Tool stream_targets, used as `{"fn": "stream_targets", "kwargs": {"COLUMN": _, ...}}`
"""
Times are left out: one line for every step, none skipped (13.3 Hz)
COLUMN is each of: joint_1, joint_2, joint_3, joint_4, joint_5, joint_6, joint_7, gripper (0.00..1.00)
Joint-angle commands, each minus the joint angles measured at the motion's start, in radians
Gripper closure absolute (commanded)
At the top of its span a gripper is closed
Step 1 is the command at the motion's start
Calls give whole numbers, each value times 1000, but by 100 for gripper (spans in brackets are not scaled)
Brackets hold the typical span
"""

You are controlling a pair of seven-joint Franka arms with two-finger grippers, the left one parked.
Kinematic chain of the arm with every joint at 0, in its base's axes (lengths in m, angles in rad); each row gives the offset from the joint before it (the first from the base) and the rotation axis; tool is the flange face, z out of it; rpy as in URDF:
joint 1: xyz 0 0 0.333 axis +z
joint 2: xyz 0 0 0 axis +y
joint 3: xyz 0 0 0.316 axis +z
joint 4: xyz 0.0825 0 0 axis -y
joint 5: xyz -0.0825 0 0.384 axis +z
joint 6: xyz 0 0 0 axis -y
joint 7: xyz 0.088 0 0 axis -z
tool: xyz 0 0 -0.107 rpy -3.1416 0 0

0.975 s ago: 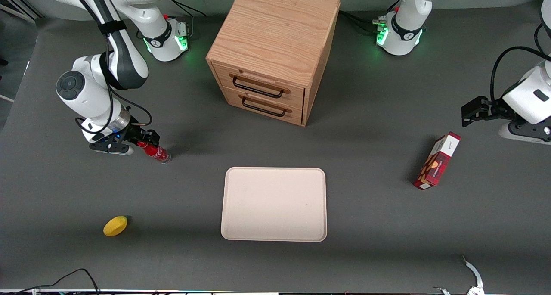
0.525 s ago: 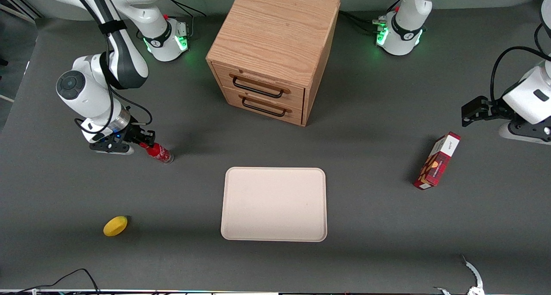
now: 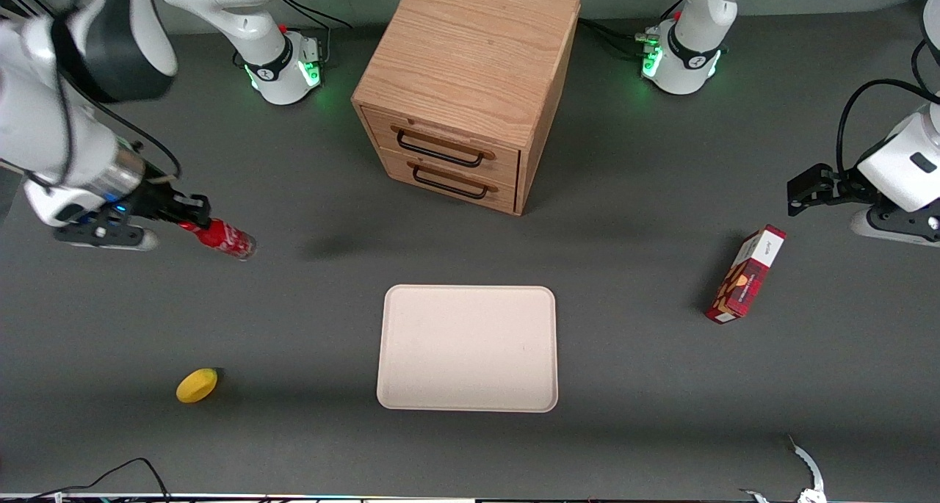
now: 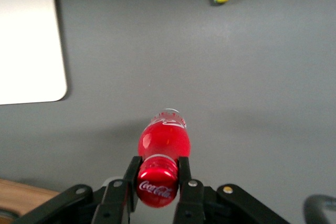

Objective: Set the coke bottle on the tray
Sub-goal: 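Carry the bottle with the right gripper over the cream tray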

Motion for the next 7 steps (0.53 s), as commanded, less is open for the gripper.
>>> {"fn": "stream_targets", "kwargs": {"joint_1": 11, "joint_2": 153, "joint_3": 42, "joint_4": 362, "joint_5": 38, "joint_6": -222, "joint_7": 34, "gripper": 100}}
{"fn": "stream_targets", "kwargs": {"joint_1": 11, "joint_2": 227, "joint_3": 78, "joint_4": 495, "joint_5": 31, "joint_6": -298, "joint_7": 82, "gripper": 100}}
{"fn": "stream_targets", "kwargs": {"joint_1": 17, "joint_2": 302, "joint_3": 114, "joint_4": 618, "joint_5": 28, "joint_6": -357, "joint_7": 137, "gripper": 100}}
{"fn": "stream_targets", "kwargs": {"joint_1": 37, "joint_2": 368, "joint_3": 142, "joint_4": 718, "joint_5": 18, "joint_6": -374, "joint_7": 213, "gripper": 100}}
{"fn": "stream_targets", "kwargs": {"joint_1": 59, "joint_2": 425, "joint_3": 164, "joint_4": 779, "joint_5": 15, "joint_6": -370, "joint_7": 301, "gripper": 100}}
{"fn": "stream_targets", "kwargs": {"joint_1": 82, "joint_2": 480, "joint_3": 185, "joint_4": 818, "joint_5": 12, "joint_6": -347, "joint_7": 389, "gripper": 100}}
{"fn": "stream_targets", "kwargs": {"joint_1": 105, "joint_2": 521, "joint_3": 198, "joint_4": 838, "joint_5": 2, "joint_6": -290, "joint_7": 469, "gripper": 100}}
